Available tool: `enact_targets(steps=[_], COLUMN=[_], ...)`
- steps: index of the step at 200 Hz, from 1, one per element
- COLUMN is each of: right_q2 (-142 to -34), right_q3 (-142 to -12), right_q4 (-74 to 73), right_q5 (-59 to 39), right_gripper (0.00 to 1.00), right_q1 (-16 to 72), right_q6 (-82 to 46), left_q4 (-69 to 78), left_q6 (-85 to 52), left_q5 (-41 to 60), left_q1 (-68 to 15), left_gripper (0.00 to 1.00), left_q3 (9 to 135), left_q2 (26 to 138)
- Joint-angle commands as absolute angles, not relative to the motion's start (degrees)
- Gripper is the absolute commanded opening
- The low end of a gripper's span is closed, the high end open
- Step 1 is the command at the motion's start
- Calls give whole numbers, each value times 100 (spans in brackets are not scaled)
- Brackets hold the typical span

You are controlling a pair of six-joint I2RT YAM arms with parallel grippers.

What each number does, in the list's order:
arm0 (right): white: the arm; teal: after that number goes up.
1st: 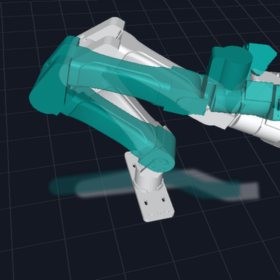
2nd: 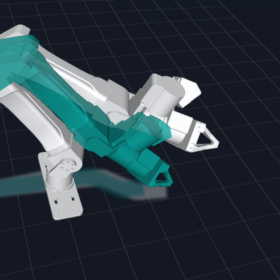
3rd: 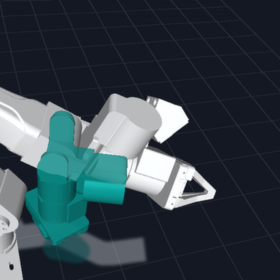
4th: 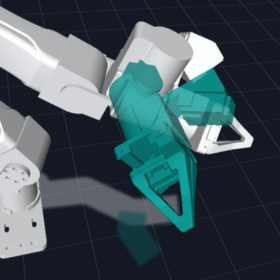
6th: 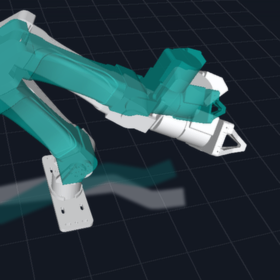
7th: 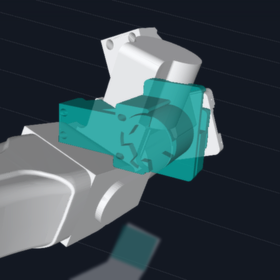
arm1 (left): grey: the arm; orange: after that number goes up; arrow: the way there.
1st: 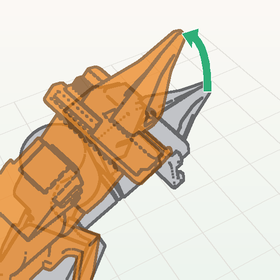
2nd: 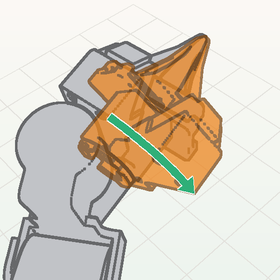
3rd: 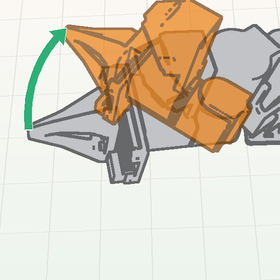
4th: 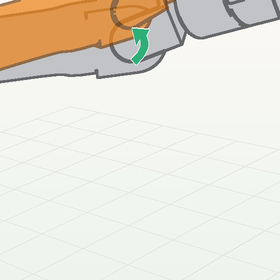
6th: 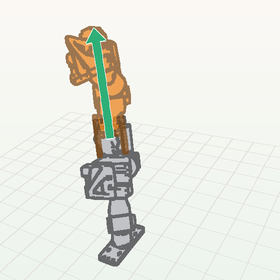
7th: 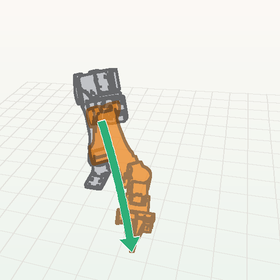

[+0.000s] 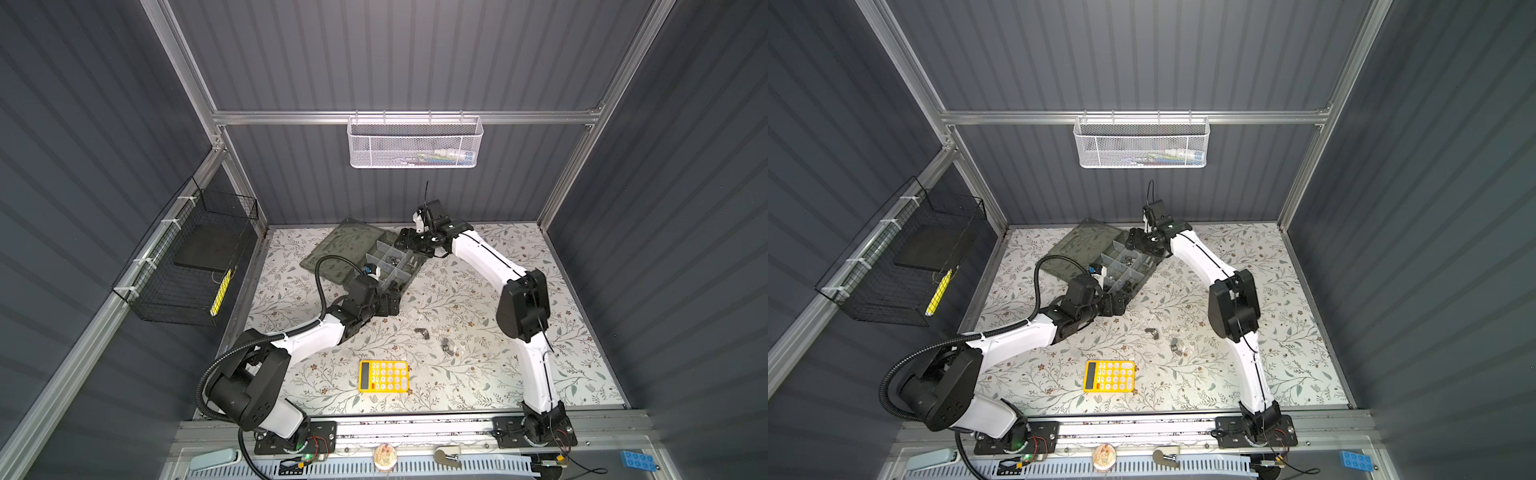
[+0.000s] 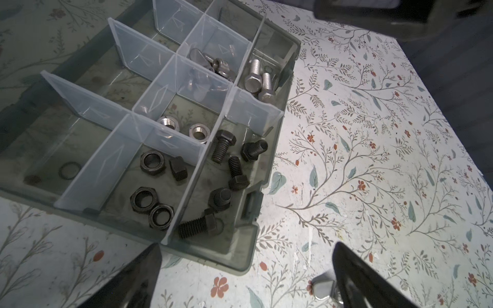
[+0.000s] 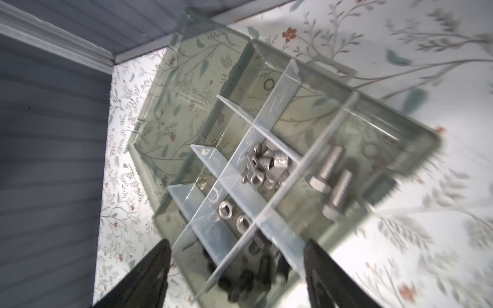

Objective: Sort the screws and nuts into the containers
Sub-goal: 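Open the right gripper to drop the wing nut into a compartment, then withdraw the right gripper while the left gripper lowers onto a silver wing nut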

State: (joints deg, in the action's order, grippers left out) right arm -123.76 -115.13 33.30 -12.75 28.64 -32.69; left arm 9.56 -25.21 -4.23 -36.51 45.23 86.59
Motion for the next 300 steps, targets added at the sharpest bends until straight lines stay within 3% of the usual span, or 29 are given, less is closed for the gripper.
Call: enact_targets(steps=[1,12,49,87,134,204,300], right_q2=[-11714,-11270,-9570,-8040,-6661,-5441,-4738], right_q3=[-10665,-10095,-7789,-5705,-4017,-3122,-2966], right_q4=[3133,2995,2171,1397,714,242,448], right_q5=[-913,-802,-372,-76,239,722,810], right_gripper=[92,99,99,99,99,99,99], right_q1=[2839,2835,2825,2827,2822,2797,2771], right_q6=[-2924,-2809,-2566,-2350,-2187,-1934,-2064], left_q4=[1113,881,53,-370,-39,280,-118], left_q6=[-2429,-2568,-3155,-3867,-4991,-5791,-5568], left_q5=[-403,-434,-461,-617,298,938,551], left_q1=[-3709,-3708,-3919,-4669,-5006,-5362,-5449], left_gripper=[100,100,100,100,100,88,76], left_q3=[4398,4534,5054,5320,5310,5378,5969], left_q2=[8581,8683,8721,9052,9449,10030,10608])
